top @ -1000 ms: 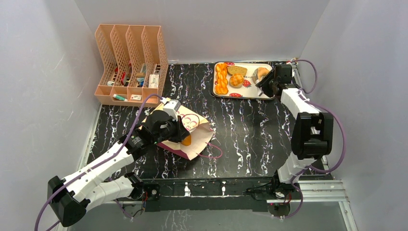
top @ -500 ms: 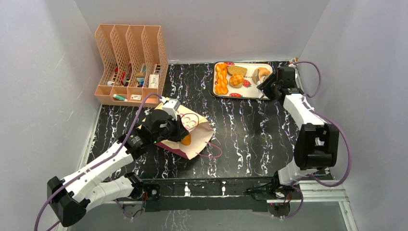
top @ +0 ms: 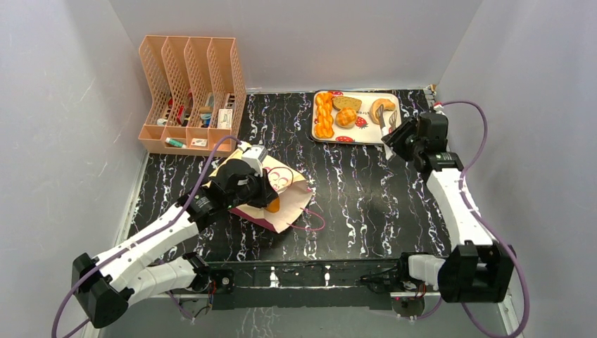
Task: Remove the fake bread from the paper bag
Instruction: Place the fake bread in the container, then take out the fake bread from the paper bag.
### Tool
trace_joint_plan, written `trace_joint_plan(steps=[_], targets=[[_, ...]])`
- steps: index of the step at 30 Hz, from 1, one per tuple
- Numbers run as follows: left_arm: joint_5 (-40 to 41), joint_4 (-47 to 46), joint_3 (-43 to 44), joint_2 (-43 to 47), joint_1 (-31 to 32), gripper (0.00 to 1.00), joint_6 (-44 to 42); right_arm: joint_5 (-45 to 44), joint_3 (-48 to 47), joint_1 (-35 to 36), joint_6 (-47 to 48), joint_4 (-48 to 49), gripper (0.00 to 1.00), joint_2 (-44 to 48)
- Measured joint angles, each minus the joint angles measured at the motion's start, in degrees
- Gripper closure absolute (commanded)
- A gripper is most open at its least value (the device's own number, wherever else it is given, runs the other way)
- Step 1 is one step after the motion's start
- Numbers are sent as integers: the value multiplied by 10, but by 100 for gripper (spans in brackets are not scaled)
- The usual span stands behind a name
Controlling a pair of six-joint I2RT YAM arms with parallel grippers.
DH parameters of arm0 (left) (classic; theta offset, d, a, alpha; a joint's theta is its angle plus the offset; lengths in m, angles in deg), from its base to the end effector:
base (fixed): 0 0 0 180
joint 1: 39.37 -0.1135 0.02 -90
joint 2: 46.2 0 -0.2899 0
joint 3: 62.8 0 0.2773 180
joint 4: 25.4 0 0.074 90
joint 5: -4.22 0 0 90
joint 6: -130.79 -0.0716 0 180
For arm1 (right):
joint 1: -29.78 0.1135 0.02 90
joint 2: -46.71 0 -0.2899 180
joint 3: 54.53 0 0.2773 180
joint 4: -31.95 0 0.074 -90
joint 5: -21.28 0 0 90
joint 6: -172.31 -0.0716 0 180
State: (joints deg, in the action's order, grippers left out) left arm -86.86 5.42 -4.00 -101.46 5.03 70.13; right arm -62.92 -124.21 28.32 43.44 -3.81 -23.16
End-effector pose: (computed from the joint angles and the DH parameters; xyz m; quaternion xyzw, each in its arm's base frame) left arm 0.1855 -0.1836 0.3021 0.1168 0.8459 -0.3187 0.4115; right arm 0.3152 -0.0008 0.2995 0.2851 0.8431 0.1882 0.4154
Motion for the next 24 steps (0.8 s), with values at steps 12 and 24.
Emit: trace_joint_plan(steps=[12,24], targets=[[-9,-20,0,-27,0,100,-1,20,73,73,15,-94,68,158],[-9,-16,10,-47,0,100,-4,35,83,194,37,-185,70,244]])
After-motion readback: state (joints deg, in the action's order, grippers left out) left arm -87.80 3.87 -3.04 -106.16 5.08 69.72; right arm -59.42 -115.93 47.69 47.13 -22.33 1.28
